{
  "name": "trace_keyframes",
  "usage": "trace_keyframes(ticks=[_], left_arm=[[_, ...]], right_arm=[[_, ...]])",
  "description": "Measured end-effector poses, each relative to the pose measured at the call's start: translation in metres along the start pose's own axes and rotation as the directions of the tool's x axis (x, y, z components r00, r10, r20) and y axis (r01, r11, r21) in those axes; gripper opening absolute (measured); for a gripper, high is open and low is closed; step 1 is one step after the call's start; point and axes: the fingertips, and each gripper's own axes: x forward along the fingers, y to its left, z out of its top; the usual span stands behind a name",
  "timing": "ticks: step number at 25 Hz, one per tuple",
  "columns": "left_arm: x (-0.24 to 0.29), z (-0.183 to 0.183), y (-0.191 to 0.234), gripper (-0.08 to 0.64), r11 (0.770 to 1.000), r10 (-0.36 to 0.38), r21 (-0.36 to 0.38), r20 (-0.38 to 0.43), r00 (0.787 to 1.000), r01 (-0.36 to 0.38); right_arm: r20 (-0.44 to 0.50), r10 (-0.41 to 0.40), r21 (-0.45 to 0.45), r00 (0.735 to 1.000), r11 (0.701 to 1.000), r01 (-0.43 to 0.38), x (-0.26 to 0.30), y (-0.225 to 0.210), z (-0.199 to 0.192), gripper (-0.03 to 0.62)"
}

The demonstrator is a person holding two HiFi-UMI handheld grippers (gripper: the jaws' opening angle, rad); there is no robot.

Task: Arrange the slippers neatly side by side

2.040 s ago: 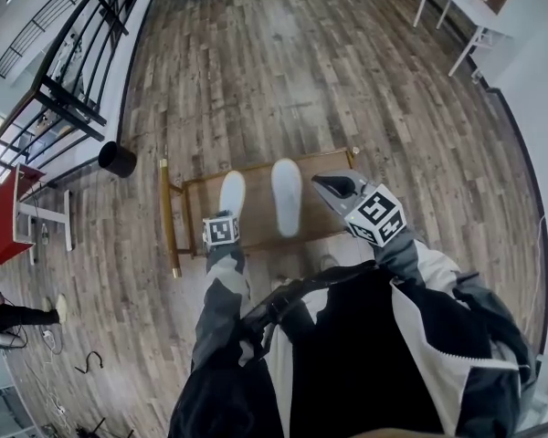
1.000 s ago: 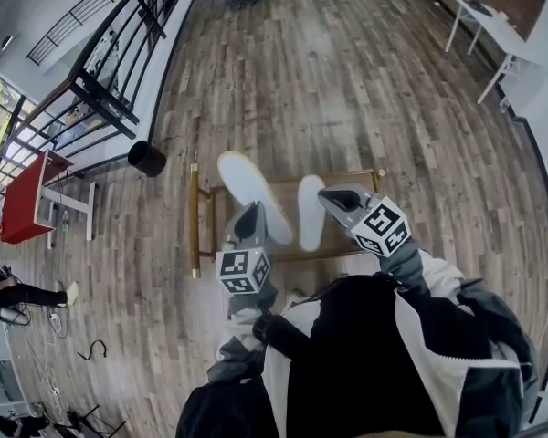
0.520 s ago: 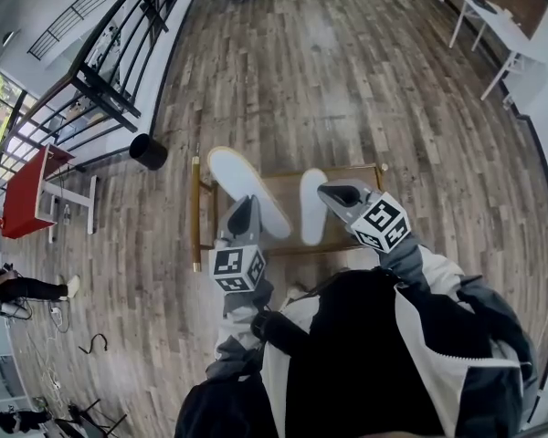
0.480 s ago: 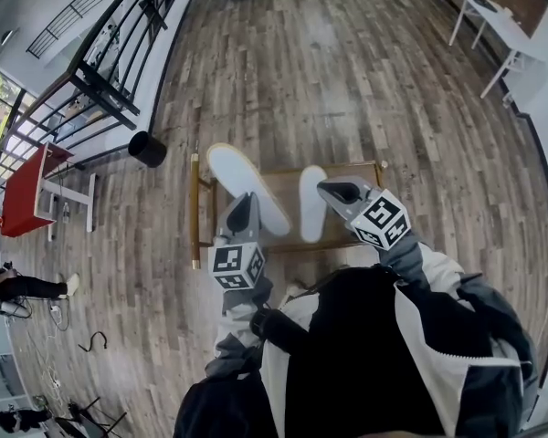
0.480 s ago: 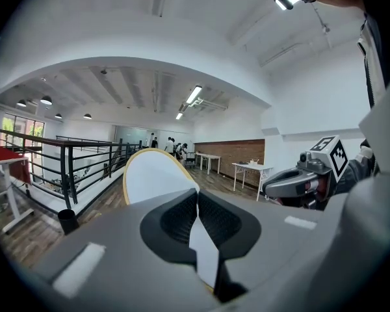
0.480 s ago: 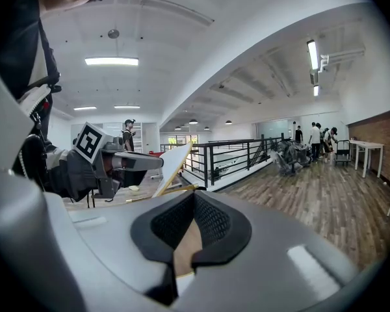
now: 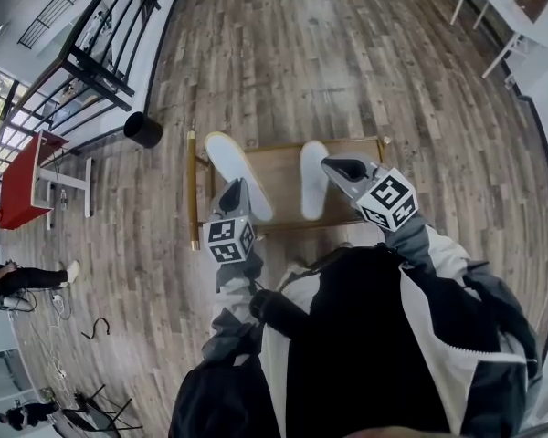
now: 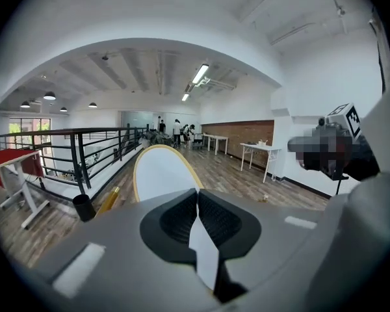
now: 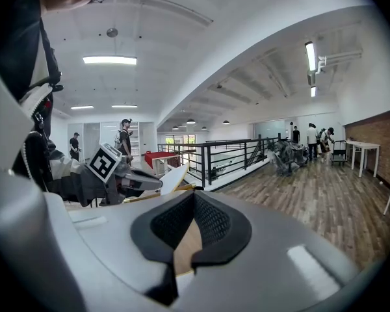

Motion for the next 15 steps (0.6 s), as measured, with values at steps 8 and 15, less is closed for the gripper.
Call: trace_keyframes(ticks=[8,15], left_arm=[[0.021,-0.072,0.039,0.026,1.0,0.005,0.015,-0.218,0.976,-0.001],[0.046,-0.129,0.082,0.026,1.0,0.026,0.019,-0.361,0.932,-0.02]], right_arm=[[-0.003,-0.071,0.03,0.997,0.997,0.071,-0.007,-0.006,-0.006,0.005],[-0.008,-0.126,0.035,0.992,0.991,0.126,-0.006,-0.005,-0.007,0.005]])
